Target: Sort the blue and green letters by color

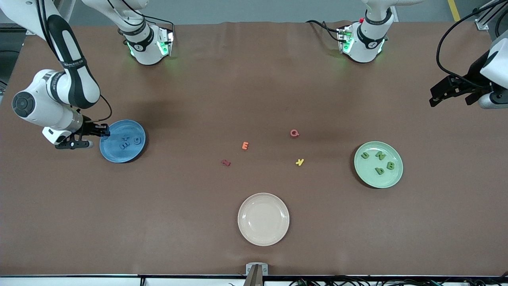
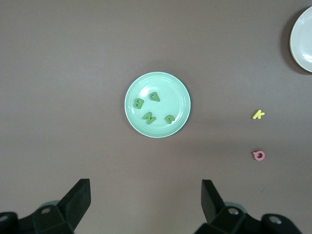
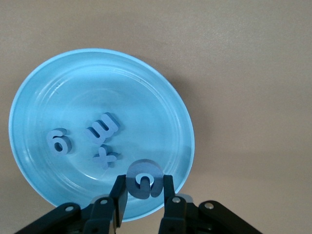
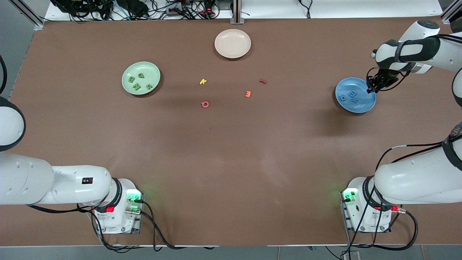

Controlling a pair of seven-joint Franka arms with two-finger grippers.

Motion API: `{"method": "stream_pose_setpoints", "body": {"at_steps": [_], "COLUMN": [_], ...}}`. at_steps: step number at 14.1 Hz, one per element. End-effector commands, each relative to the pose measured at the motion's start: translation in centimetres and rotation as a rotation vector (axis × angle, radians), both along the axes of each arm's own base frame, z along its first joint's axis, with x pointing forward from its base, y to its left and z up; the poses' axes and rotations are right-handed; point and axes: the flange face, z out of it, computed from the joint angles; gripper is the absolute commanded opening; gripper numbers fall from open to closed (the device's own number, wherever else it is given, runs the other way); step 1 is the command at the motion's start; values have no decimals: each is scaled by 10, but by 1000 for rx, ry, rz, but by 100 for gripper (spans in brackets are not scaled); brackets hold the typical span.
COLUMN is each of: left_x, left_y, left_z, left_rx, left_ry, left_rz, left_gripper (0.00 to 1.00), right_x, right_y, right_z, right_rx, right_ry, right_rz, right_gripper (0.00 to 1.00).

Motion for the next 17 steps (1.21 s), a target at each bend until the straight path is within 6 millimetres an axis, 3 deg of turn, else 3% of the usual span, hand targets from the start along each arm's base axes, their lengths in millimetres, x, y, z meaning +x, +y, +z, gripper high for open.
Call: {"method": "stream_pose_setpoints", "body": {"at_steps": [1,2,3,7,14,17], "left_x": [-4,-4,-4,-3,-3,-3], "left_y": [2,2,3,3,4,4], "left_z": [6,5,5,4,4,4], "left_rx": [4,3,3,4,3,3], "left_ry": [2,4,4,5,4,4], "left_rz": [-6,-6,-4,-7,-4,-4], "left_gripper": [100,100,100,100,100,100], "right_x": [-5,-5,-3,12,92,111], "right_y": [3,3,4,6,11,20], "right_z": [-2,-2,-1,16,163,209], "right_rx": [8,8,7,8,7,-5], "right_ry": [-5,-6,-8,-13,73,82], "right_rz": [8,7,7,1,-18,-31], "right_gripper": [16,48,99,100,100,100]}}
